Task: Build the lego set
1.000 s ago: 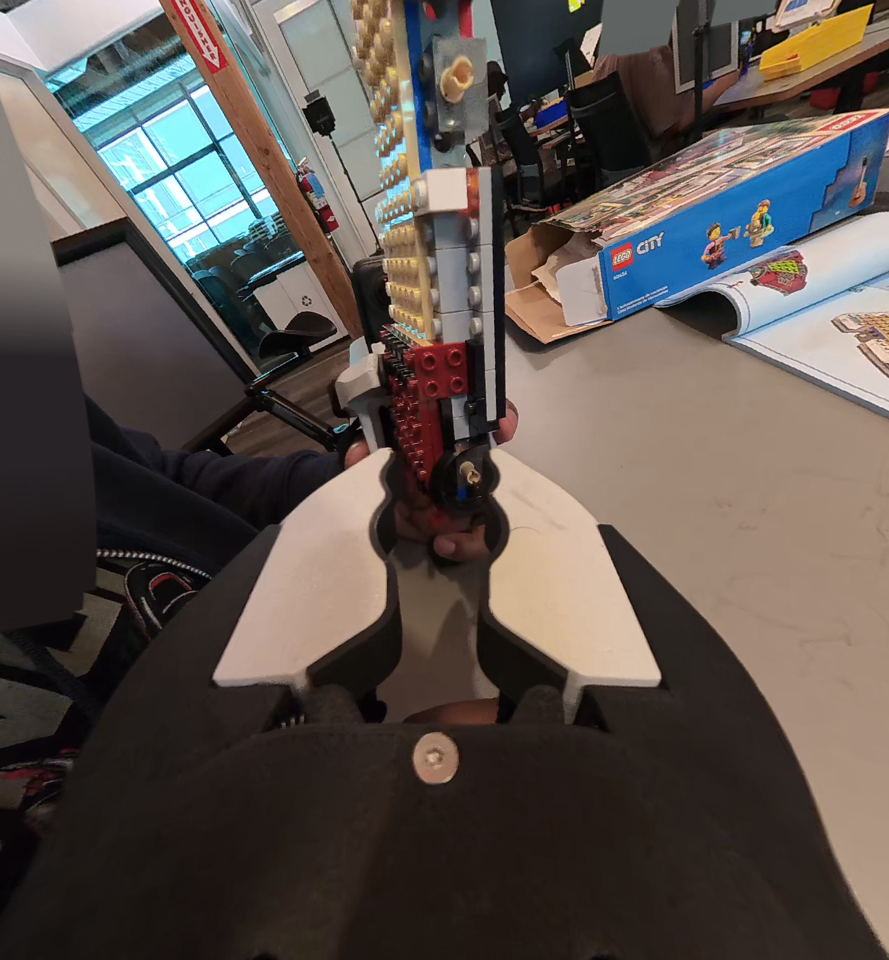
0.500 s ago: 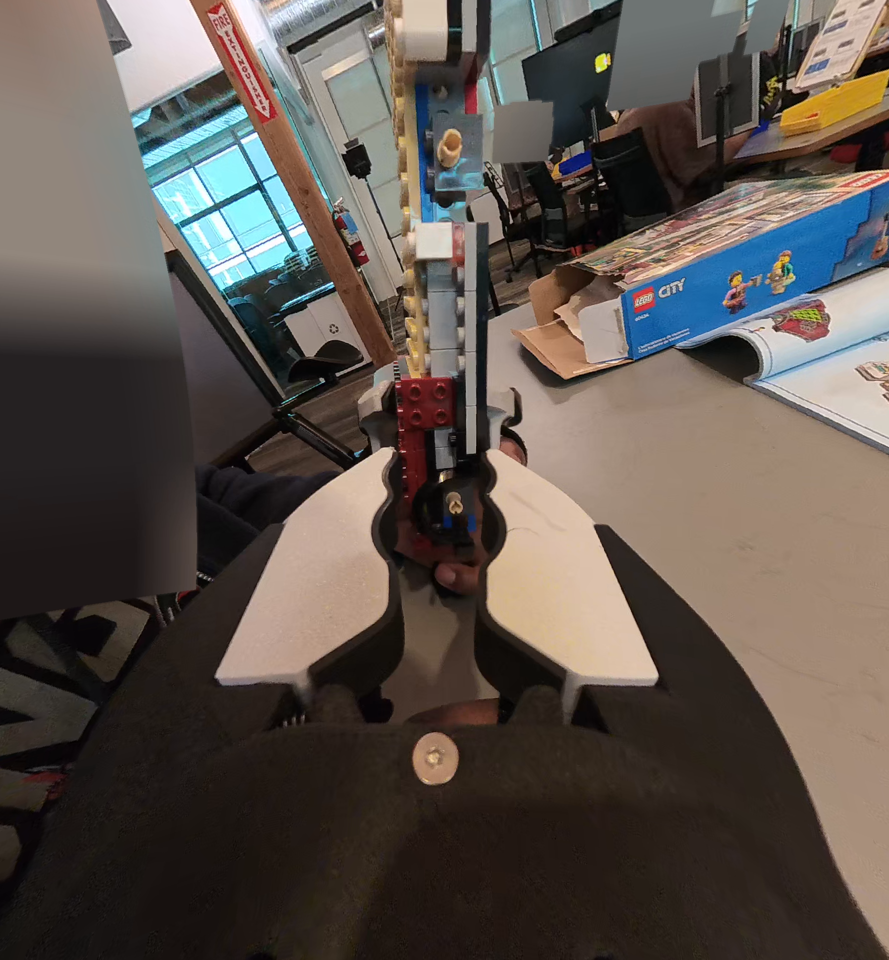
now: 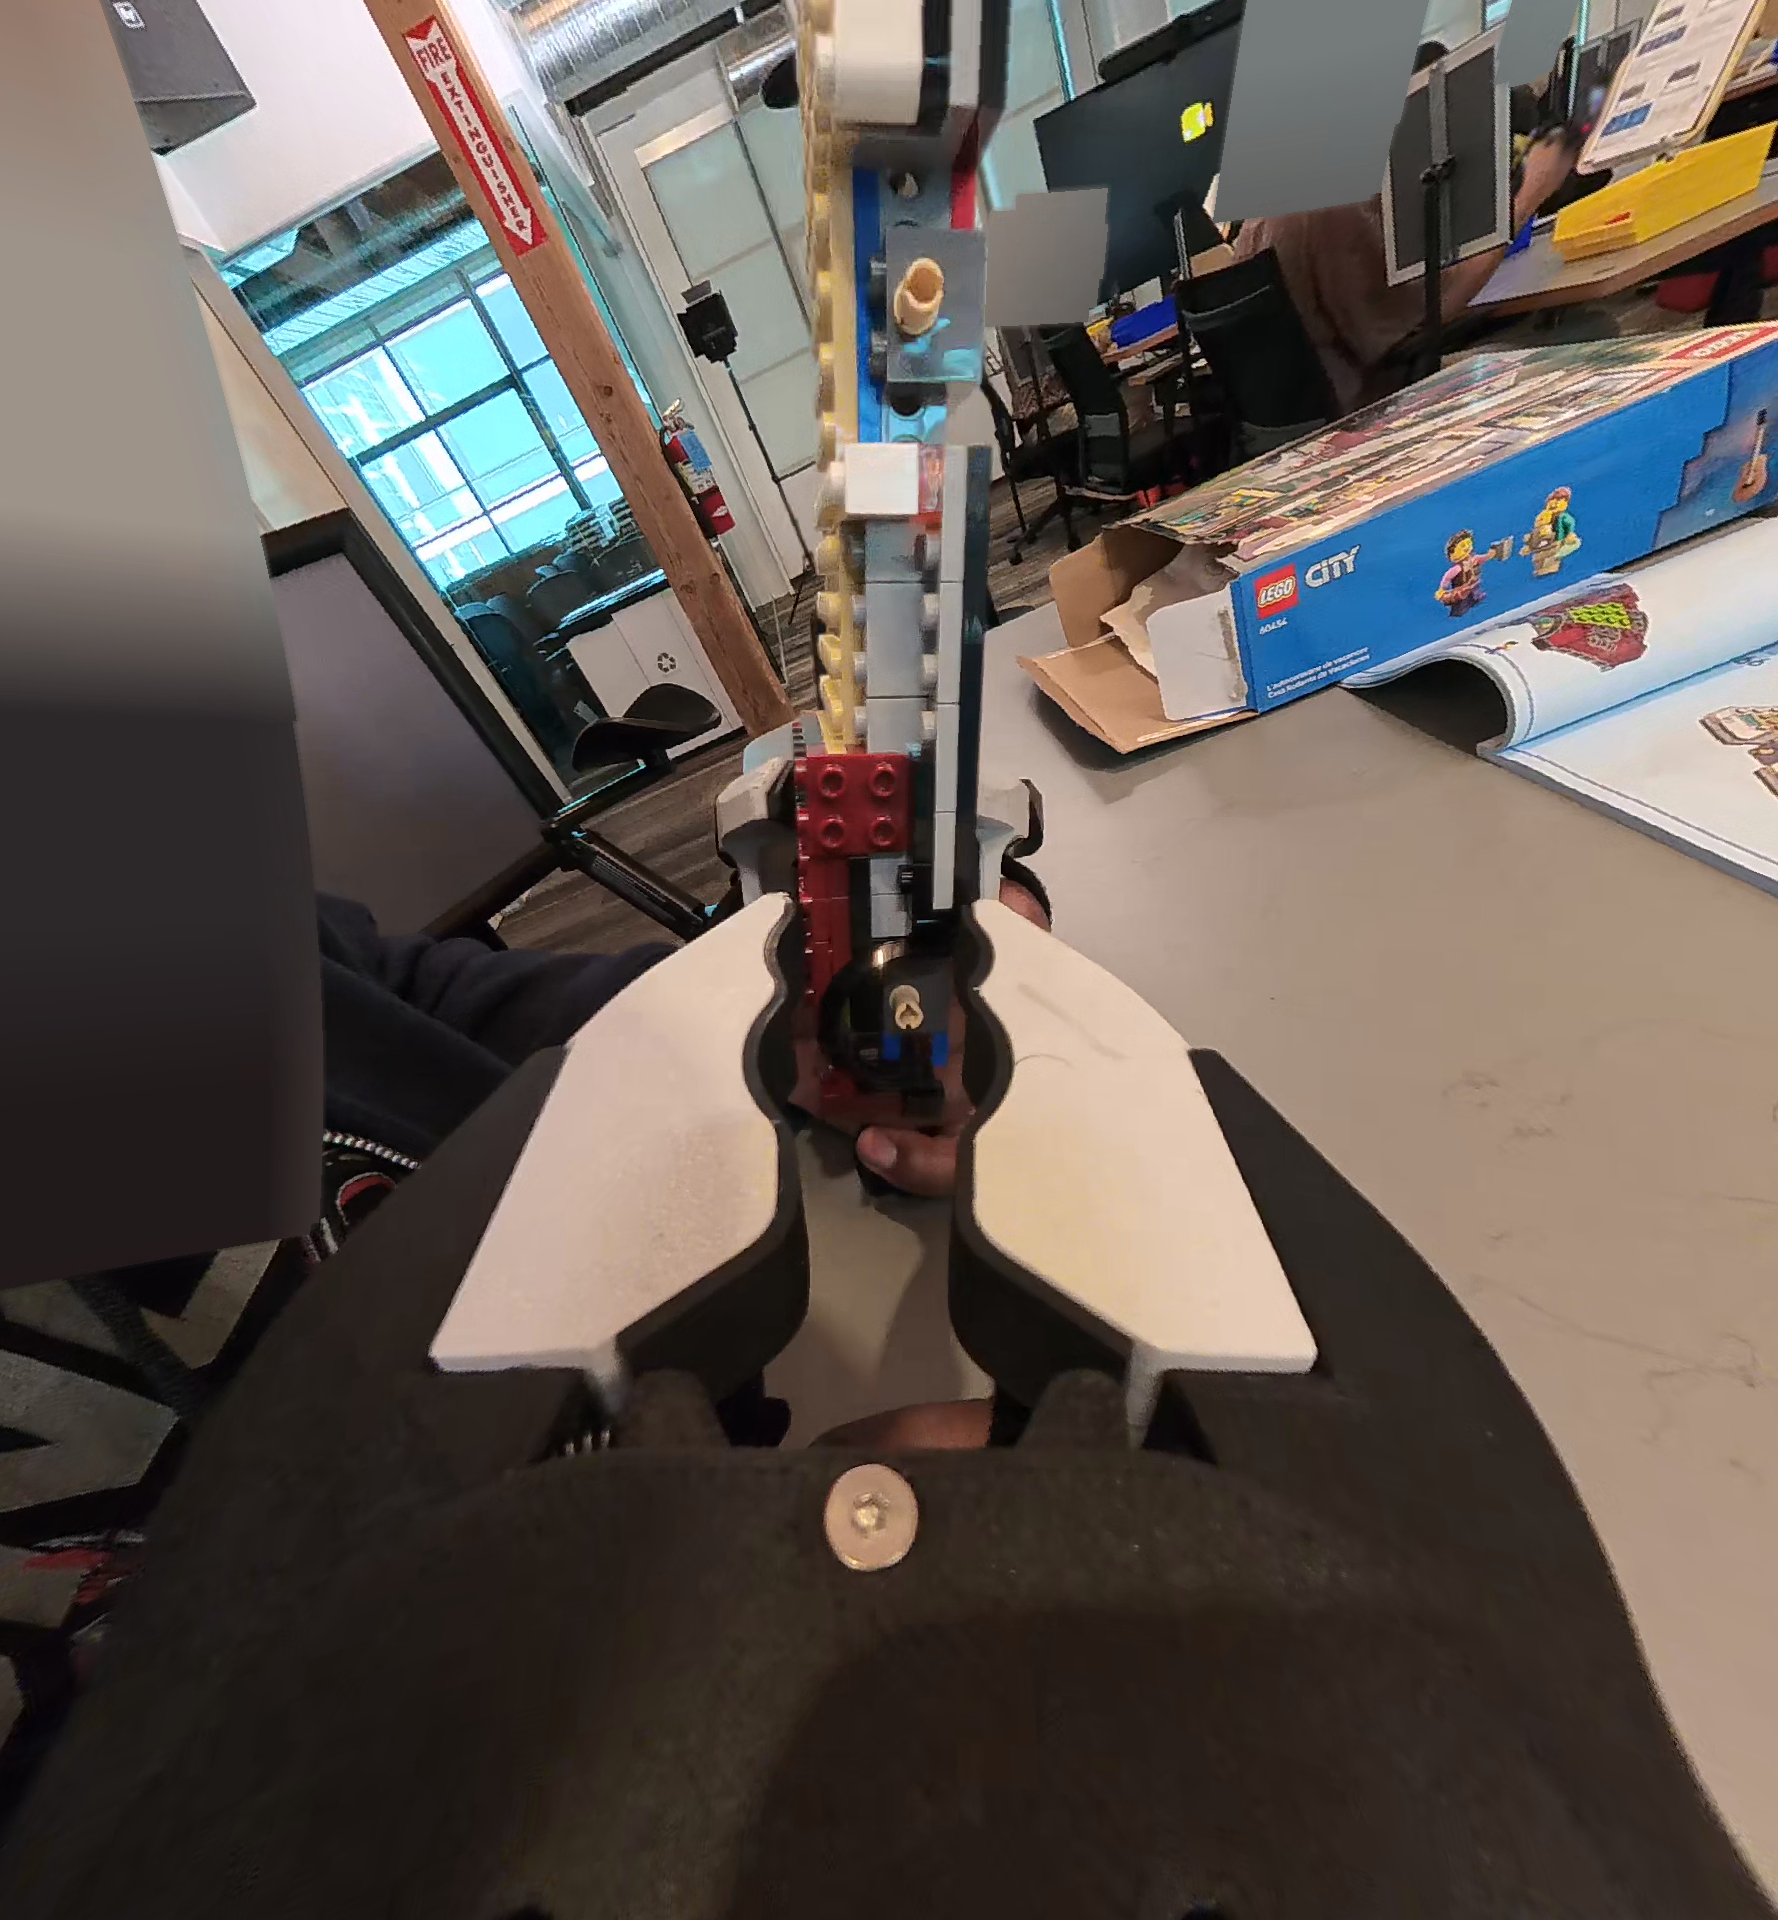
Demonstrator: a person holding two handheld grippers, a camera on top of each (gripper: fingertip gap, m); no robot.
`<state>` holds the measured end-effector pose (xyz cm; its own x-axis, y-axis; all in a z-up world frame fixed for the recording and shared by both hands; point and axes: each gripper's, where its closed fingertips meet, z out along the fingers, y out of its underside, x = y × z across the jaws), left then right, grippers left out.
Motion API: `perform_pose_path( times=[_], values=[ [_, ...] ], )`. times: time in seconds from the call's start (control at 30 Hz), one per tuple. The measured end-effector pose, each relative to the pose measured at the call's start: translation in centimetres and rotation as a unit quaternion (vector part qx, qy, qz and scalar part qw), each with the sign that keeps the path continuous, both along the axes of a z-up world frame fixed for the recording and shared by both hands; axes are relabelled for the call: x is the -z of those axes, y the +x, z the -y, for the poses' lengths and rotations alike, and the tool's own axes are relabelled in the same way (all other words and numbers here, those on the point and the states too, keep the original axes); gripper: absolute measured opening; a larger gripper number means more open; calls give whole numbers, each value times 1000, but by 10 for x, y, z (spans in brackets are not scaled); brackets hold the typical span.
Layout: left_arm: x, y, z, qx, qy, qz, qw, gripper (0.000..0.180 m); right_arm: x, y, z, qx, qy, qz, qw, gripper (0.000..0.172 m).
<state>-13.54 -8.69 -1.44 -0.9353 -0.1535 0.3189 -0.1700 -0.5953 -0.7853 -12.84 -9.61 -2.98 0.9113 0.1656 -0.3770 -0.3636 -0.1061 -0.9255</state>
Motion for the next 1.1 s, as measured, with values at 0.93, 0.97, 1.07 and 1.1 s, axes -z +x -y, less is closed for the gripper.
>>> perform_pose_path(
  times=[0.93, 0.97, 1.07, 1.1],
  values=[
    [-6, 4, -14, -38, -29, 8, 999, 32, 8, -1, -7, 23, -17, -28, 999, 38],
    [-6, 3, -14, -39, -28, 12, 999, 32, 7, 0, -7, 26, -15, -30, 999, 35],
    [-6, 2, -13, -42, -23, 17, 999, 32, 6, -1, -7, 25, -13, -29, 999, 33],
    [-6, 2, -12, -42, -20, 18, 999, 32, 6, -1, -7, 25, -12, -29, 999, 33]
  ],
)
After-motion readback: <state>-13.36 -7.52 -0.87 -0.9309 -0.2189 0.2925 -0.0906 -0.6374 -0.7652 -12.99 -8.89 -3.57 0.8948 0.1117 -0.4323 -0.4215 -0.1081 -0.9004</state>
